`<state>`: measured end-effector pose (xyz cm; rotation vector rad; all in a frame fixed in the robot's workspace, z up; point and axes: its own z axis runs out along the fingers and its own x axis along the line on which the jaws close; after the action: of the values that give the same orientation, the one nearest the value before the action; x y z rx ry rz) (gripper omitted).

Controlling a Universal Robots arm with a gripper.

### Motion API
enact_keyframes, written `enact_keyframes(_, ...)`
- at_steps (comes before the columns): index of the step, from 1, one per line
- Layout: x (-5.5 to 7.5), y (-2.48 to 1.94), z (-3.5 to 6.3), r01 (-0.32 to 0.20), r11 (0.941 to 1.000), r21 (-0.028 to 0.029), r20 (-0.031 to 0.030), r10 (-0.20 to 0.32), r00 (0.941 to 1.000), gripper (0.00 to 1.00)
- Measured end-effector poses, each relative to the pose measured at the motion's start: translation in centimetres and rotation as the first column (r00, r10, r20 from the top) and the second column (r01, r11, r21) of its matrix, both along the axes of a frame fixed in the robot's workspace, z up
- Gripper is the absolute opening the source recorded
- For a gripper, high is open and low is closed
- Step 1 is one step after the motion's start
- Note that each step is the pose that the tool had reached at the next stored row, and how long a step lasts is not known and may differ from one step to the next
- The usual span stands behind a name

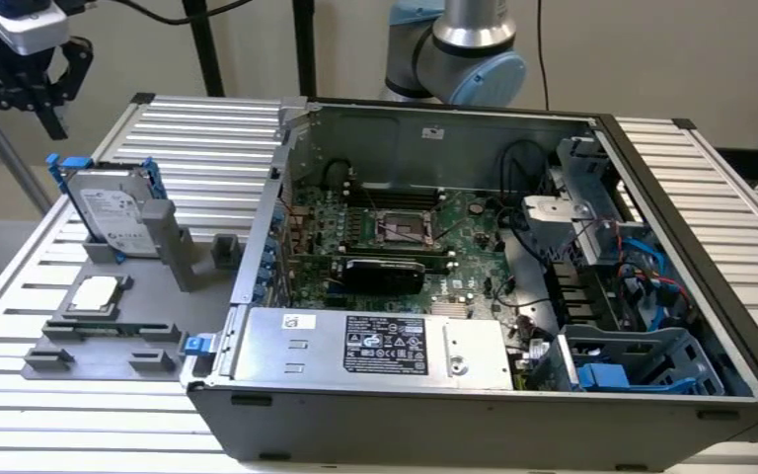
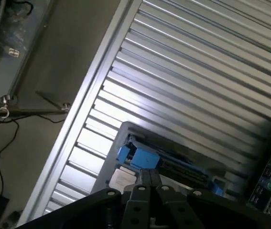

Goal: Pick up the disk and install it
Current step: 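Pick up the disk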

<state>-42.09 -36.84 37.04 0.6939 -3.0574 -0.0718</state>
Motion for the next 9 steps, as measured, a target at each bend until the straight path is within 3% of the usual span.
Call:
enact_keyframes(4,0.0,0.0,-0.05,-0.073,0.9973,0.0,-0.0001,0.073,0.9973,0.0)
enact_keyframes(9,0.0,0.0,-0.11,-0.163,0.9867,0.0,-0.0001,0.163,0.9867,0.0)
